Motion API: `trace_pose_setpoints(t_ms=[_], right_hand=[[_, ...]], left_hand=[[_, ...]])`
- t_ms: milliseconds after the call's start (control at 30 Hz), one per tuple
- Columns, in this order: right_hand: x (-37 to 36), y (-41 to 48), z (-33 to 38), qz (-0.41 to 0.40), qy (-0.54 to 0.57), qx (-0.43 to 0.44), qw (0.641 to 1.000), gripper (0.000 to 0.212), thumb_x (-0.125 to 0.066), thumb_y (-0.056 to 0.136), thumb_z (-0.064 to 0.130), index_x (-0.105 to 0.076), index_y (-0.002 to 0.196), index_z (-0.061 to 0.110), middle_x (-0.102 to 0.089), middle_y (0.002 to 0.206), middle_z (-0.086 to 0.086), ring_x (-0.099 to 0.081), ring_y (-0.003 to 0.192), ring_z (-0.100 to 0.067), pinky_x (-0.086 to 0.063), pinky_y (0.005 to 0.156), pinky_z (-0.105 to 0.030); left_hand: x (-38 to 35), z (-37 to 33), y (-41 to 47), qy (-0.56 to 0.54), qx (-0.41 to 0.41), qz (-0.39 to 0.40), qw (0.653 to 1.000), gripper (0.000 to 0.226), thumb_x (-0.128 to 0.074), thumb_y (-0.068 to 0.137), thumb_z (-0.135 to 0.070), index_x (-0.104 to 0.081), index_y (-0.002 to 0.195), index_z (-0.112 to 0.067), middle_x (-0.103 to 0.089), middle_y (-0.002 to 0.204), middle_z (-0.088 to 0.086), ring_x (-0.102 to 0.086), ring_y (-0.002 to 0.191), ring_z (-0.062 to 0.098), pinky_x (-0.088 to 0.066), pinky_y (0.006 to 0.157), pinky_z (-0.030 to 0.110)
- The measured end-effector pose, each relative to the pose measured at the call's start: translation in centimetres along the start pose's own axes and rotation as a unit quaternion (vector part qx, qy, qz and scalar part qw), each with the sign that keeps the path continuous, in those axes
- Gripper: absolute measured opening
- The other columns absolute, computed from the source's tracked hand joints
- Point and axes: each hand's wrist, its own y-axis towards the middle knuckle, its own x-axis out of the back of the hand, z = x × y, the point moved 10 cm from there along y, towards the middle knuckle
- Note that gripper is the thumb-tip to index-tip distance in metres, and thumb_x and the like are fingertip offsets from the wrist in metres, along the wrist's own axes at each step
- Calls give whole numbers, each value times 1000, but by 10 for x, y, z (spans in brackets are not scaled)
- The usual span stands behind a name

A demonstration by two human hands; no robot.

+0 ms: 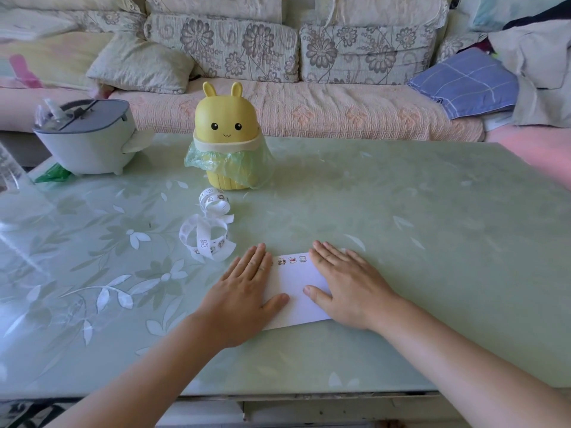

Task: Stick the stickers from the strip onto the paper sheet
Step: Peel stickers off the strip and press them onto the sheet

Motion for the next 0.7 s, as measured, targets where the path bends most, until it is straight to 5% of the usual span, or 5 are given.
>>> trace_pose_setpoints(t_ms=[100,200,300,433,700], right_hand=[[12,3,2,-20,8,-9,1000,65,-36,102,53,-24,158,21,-12,167,4,-8,153,-12,-10,122,-34],[31,11,17,-76,31,4,997,53,-46,102,40,-40,151,22,-34,159,4,-30,146,-16,-21,116,-36],[48,24,38,-125,118,17,985,38,-54,97,28,-59,134,25,-57,135,9,-54,121,-15,-39,102,-33],[51,46,62,-122,294,-19,948,21,-59,94,27,-71,111,31,-69,105,18,-64,89,-6,-51,88,-26],[39,82,99,-103,391,-49,913,7,-68,90,32,-73,95,31,-66,82,20,-62,79,4,-46,71,-16]], left_hand=[[9,1,-5,-53,-5,-13,999,79,-24,97,-62,6,156,-20,18,160,-9,22,144,1,15,113,18],[36,6,-11,-130,-12,-92,987,64,-40,98,-50,-25,154,-22,-23,159,-13,-18,146,6,-20,119,29],[74,21,-24,-154,-12,-221,963,36,-52,91,-36,-59,123,-22,-58,119,-9,-54,110,14,-48,89,33],[96,77,-35,-205,124,-293,926,20,-63,86,-10,-57,103,-19,-55,101,-6,-56,91,19,-43,75,30],[76,136,-33,-241,263,-182,916,49,-67,86,-27,-49,131,-19,-54,112,-8,-53,108,21,-44,94,34]])
